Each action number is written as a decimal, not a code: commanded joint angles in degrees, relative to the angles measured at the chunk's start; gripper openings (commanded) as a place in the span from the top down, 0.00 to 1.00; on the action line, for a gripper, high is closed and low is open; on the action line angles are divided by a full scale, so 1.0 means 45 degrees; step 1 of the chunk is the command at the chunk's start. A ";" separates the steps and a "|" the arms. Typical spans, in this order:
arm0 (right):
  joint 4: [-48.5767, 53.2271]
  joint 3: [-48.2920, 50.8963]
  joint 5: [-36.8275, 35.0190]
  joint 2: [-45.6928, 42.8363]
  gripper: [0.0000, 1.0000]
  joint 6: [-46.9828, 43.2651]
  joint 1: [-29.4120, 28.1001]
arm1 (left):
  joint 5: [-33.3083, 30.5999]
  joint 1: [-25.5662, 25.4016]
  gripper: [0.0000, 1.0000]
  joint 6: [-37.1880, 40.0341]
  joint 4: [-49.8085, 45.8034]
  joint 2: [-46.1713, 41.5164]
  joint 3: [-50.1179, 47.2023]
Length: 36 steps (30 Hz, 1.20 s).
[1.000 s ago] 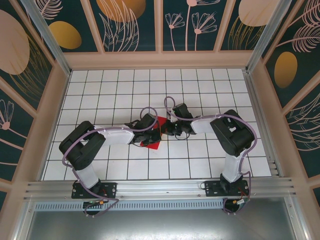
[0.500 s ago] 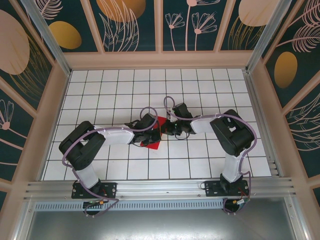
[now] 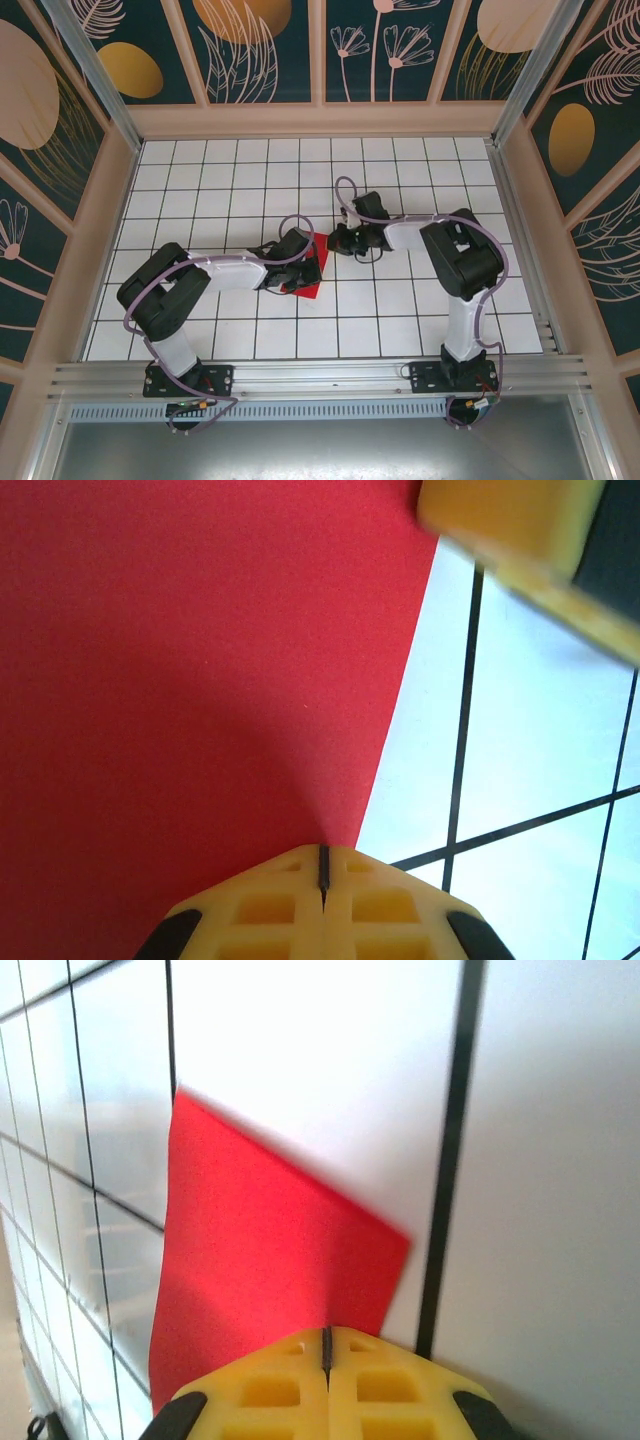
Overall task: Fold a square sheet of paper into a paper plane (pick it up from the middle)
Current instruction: First fold in half a square sheet of paper at the center of the table.
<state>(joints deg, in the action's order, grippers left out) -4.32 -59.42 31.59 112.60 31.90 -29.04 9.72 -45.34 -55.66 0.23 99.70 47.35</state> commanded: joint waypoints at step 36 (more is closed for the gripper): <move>0.0626 -0.0404 -0.0863 0.0293 1.00 -0.0498 -0.0796 | -0.0227 -0.0035 1.00 0.0081 0.0924 -0.1040 0.0310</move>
<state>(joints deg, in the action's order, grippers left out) -4.40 -59.64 28.51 112.14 31.83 -32.62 9.52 -45.39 -59.72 4.05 95.81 46.04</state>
